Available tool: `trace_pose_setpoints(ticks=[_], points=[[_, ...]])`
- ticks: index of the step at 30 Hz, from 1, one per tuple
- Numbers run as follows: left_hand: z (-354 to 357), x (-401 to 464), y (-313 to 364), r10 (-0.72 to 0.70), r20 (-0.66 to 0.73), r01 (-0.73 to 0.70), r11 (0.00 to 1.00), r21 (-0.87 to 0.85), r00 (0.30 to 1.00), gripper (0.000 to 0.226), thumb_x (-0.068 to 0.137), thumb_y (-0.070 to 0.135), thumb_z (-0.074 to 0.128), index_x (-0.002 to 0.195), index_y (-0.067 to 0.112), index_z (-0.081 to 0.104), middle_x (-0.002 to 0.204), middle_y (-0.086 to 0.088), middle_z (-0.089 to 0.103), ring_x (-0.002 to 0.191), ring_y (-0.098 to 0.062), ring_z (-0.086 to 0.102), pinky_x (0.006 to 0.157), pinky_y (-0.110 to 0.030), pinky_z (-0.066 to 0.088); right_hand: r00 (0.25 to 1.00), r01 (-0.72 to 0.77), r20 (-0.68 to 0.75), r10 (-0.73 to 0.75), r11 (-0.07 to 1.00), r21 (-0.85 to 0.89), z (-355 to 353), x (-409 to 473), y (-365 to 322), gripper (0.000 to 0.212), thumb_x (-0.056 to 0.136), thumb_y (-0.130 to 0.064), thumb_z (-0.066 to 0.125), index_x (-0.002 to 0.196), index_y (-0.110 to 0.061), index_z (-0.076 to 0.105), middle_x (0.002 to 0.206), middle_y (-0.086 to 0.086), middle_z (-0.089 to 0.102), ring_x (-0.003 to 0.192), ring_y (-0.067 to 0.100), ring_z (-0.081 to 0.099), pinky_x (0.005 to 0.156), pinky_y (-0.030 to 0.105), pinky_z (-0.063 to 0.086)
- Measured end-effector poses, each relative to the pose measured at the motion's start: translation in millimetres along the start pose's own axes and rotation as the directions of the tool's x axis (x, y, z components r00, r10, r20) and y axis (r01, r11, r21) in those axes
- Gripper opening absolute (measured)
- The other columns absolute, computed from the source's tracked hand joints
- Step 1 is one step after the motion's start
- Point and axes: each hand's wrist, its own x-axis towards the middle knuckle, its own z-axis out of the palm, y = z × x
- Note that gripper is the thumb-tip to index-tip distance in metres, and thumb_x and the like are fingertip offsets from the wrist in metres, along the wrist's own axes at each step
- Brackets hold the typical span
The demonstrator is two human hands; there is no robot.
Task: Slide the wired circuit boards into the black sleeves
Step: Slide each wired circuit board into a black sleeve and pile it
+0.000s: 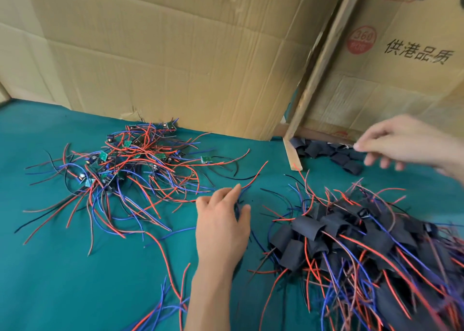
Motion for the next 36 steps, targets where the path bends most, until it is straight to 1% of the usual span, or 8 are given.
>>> trace_pose_setpoints(ticks=[5,11,13,17,23,28,32,36], points=[[2,2,-3,-0.058,-0.038,0.057,0.998,-0.006,0.998,0.021,0.086,0.018,0.072,0.107,0.019,0.073,0.105,-0.001,0.064,0.103,-0.026,0.051,0.086,-0.022,0.032,0.981,0.033,0.191,-0.025,0.999,-0.041,51,49,-28,0.011,0.094,-0.007,0.067,0.102,-0.013,0.072,0.095,0.011,0.073,0.073,0.020,0.064,0.056,0.030,0.056],[-8,5,-1,-0.157,-0.099,0.137,0.974,-0.180,0.983,0.014,0.079,0.011,0.077,0.090,0.020,0.074,0.091,0.008,0.068,0.084,-0.012,0.065,0.079,-0.021,0.046,0.991,-0.043,0.124,0.053,0.996,-0.080,93,96,-28,0.050,0.095,-0.006,0.062,0.142,-0.021,0.055,0.135,0.014,0.054,0.115,0.036,0.056,0.079,0.037,0.055],[-10,6,1,-0.227,-0.111,0.172,0.913,-0.369,0.967,0.016,0.080,0.007,0.077,0.089,0.020,0.074,0.090,0.006,0.071,0.075,-0.003,0.068,0.073,-0.011,0.048,0.986,-0.096,0.133,0.099,0.995,-0.027,99,104,-22,0.060,0.096,-0.006,0.061,0.151,-0.022,0.043,0.152,0.012,0.043,0.127,0.036,0.049,0.089,0.040,0.052],[-12,9,-1,-0.335,-0.045,0.229,0.729,-0.645,0.941,0.016,0.083,0.002,0.075,0.088,0.017,0.074,0.083,0.007,0.076,0.075,-0.002,0.073,0.066,-0.009,0.050,0.997,-0.062,0.037,0.071,0.977,-0.204,108,111,-13,0.069,0.089,-0.017,0.075,0.150,-0.016,0.044,0.152,0.014,0.049,0.135,0.035,0.050,0.102,0.035,0.046],[-13,10,2,-0.351,0.148,0.329,0.542,-0.773,0.925,0.022,0.075,0.004,0.081,0.092,0.018,0.075,0.084,0.004,0.067,0.078,-0.016,0.075,0.082,-0.032,0.055,0.996,-0.011,-0.095,-0.003,0.989,-0.145,109,94,-13,0.025,0.077,-0.011,0.081,0.095,-0.025,0.071,0.118,0.012,0.071,0.112,0.033,0.064,0.096,0.035,0.053],[-13,13,2,-0.347,0.255,0.359,0.279,-0.891,0.902,0.027,0.069,0.005,0.060,0.094,-0.002,0.069,0.082,-0.009,0.064,0.085,-0.030,0.075,0.089,-0.037,0.057,0.980,0.169,-0.115,-0.160,0.983,0.072,80,52,-44,0.018,0.071,-0.006,0.075,0.071,-0.024,0.074,0.055,-0.011,0.066,0.067,0.016,0.064,0.063,0.022,0.045],[-14,12,6,-0.328,0.274,0.361,0.242,-0.901,0.904,0.002,0.085,0.000,0.067,0.083,-0.001,0.067,0.078,-0.008,0.068,0.079,-0.023,0.071,0.083,-0.032,0.059,0.959,0.271,-0.042,-0.279,0.866,0.420,74,-3,-69,0.023,0.071,0.009,0.072,0.077,-0.014,0.077,0.055,-0.005,0.064,0.049,0.010,0.057,0.052,0.023,0.049],[-15,12,10,-0.313,0.307,0.372,0.172,-0.912,0.899,0.015,0.091,-0.009,0.061,0.078,-0.002,0.065,0.082,-0.018,0.066,0.082,-0.028,0.072,0.075,-0.025,0.059,0.954,0.238,0.027,-0.298,0.810,0.536,90,-43,-87,0.019,0.072,0.009,0.072,0.074,-0.010,0.076,0.058,0.000,0.069,0.048,0.007,0.057,0.048,0.017,0.046]])
